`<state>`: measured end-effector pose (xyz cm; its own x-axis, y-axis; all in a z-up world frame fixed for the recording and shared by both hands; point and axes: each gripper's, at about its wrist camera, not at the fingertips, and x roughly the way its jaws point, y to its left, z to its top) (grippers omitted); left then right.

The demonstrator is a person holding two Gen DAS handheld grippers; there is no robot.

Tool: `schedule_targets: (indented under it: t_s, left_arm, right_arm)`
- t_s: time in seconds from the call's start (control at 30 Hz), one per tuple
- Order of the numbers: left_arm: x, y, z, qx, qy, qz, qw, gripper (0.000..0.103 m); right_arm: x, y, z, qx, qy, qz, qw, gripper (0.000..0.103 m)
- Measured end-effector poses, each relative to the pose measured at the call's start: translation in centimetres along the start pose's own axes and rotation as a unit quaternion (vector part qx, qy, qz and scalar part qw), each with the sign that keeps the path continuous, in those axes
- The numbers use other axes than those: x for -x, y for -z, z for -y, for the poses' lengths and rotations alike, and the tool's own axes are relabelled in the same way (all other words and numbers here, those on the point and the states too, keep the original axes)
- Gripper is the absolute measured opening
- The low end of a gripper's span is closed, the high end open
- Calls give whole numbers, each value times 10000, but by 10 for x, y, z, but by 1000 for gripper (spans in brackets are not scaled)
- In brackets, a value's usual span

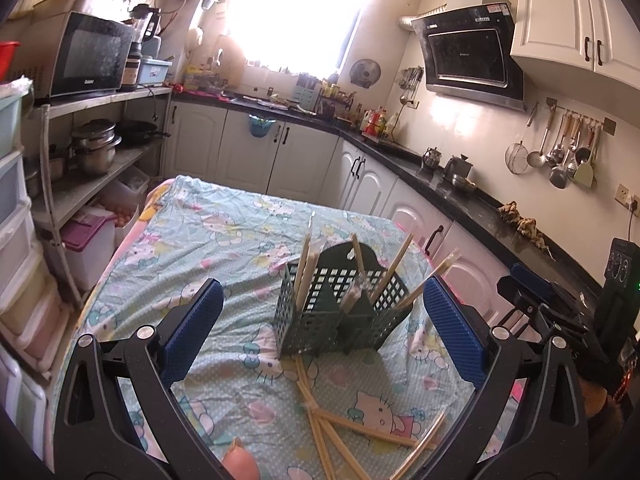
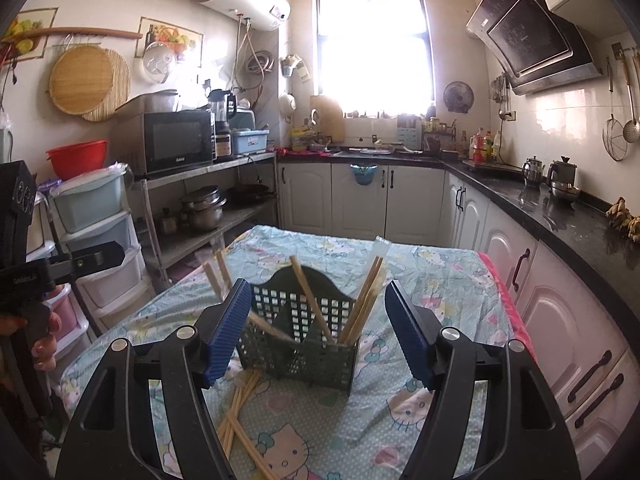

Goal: Organize utensils
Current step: 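Withdraw both tools up from the caddy, then move the left tool to the chopstick pile while the right tool reaches it too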

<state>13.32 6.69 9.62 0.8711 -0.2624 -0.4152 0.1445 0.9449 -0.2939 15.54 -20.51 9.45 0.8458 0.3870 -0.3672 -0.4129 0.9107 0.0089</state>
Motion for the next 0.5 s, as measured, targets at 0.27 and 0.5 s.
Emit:
schedule_targets:
  t_s: [0.27, 0.5]
  left_arm:
    - [-7, 18, 1, 18, -56, -230, 9997, 92]
    - [-12, 31, 2, 21, -101, -389, 9992, 92]
  right_arm:
    - [-3, 22, -11, 206, -109, -324, 9992, 67]
    - [-9, 41, -21, 350, -229, -572, 9975, 67]
